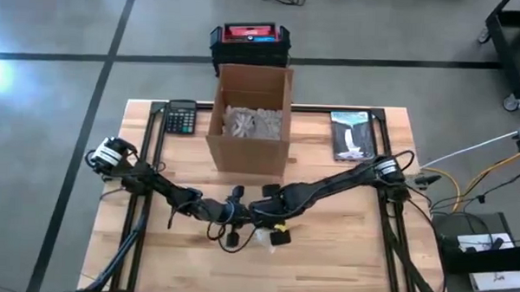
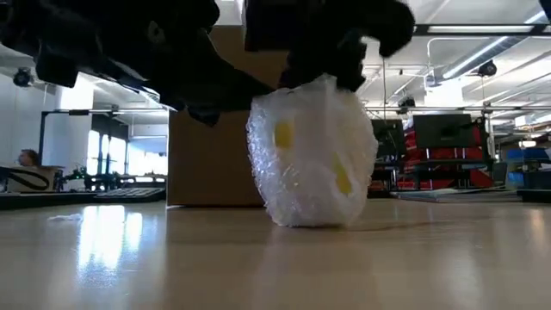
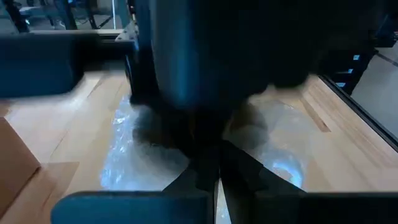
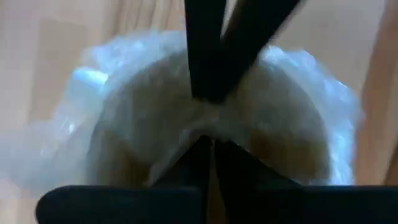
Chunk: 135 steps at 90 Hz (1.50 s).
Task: Wrap mug
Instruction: Wrap the yellow mug with bubble wrap, then put the wrapped yellow mug into the cardboard box
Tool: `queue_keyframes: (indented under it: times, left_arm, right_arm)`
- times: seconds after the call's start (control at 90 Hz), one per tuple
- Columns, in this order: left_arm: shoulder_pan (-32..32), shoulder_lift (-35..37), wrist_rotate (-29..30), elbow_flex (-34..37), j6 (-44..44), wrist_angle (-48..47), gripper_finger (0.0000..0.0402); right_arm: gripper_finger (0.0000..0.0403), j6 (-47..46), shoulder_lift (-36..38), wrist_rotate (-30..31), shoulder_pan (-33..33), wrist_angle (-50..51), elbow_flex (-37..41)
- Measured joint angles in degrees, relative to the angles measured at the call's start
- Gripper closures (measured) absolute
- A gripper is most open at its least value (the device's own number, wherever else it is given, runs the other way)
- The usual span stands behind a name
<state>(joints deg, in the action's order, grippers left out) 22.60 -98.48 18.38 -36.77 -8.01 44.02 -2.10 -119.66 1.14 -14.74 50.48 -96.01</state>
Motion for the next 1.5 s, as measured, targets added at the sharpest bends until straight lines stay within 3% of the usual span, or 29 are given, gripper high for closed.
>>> queue_keyframes:
  times: [0.256,0.644,0.822,1.022,1.267,1.5]
  left_arm:
    - [0.1,0.1,0.0,-0.2,0.0,0.0,0.0402]
    - [0.1,1.1,-0.1,-0.1,0.0,-1.0,0.0402]
    - [0.1,1.8,-0.2,-0.1,0.0,-2.2,0.0402]
    - [0.1,1.9,-1.4,-0.1,-0.2,-2.4,0.0402]
    - [0.1,1.9,-1.5,-0.1,-0.2,-2.5,0.0402]
    - [0.1,2.0,-1.5,-0.1,-1.0,-2.4,0.0402]
  right_arm:
    - [0.0389,0.8,0.4,-0.1,0.0,2.6,-2.0]
    - [0.0389,-3.3,11.3,-0.4,-0.2,8.4,-5.3]
    - [0.0384,-3.8,11.5,-5.2,-1.4,8.4,-4.5]
    - [0.0311,-1.4,11.5,-5.4,-4.0,7.2,-3.6]
    - [0.0192,1.7,11.5,0.6,-6.2,2.7,1.2]
    - [0.0148,2.5,11.3,2.5,-6.4,-2.1,6.6]
